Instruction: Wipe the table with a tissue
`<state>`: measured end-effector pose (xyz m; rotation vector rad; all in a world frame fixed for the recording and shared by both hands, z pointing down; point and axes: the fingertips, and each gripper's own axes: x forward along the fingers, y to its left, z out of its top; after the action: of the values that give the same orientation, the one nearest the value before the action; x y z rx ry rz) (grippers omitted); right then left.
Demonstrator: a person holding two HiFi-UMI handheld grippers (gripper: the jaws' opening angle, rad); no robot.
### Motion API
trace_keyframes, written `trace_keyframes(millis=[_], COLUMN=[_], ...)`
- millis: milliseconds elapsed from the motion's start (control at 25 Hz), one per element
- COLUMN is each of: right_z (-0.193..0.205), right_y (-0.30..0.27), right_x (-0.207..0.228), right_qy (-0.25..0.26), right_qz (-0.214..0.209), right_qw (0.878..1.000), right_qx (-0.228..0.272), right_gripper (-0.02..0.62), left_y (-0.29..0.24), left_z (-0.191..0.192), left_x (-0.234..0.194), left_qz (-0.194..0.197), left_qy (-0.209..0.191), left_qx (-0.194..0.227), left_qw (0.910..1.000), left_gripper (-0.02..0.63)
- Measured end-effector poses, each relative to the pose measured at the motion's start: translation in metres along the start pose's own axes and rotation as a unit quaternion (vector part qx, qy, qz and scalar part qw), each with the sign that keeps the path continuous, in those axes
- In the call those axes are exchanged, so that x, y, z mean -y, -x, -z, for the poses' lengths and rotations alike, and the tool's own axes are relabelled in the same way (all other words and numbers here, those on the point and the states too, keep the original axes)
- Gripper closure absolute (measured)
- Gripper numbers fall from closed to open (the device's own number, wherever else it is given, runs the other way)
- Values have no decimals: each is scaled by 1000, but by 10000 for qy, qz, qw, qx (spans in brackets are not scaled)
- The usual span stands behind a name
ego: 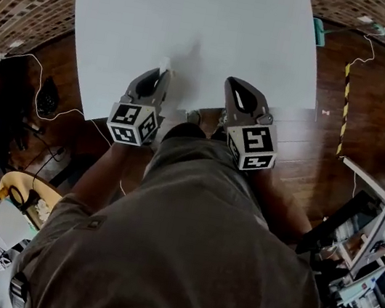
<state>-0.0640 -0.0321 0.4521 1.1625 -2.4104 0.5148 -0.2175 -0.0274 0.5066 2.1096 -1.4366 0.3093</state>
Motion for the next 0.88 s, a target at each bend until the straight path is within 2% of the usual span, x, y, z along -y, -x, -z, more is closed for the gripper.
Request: trace_keyframes(millis=[200, 400, 640, 880], right_z=[-1, 7, 34, 45], right_y=[5, 37, 84, 121], right_x=[-3, 1, 12, 10], right_qy=[-25, 65, -68, 35], right_qz=[-243, -489, -763, -1062], right_qw=[9996, 9982, 9961, 9926], right_qx=[143, 338, 443, 588], right_gripper=[580, 580, 580, 580], left_y=[15, 35, 65, 96], left_z=[-9, -6, 14, 32], left_x=[23, 63, 113, 147], left_qz=[-173, -441, -819, -1213], left_qy=[-64, -195, -136, -62], left_qx=[290, 530, 710, 858], left_qw=[9994, 9974, 9940, 9889], left_gripper=[561, 561, 563, 562])
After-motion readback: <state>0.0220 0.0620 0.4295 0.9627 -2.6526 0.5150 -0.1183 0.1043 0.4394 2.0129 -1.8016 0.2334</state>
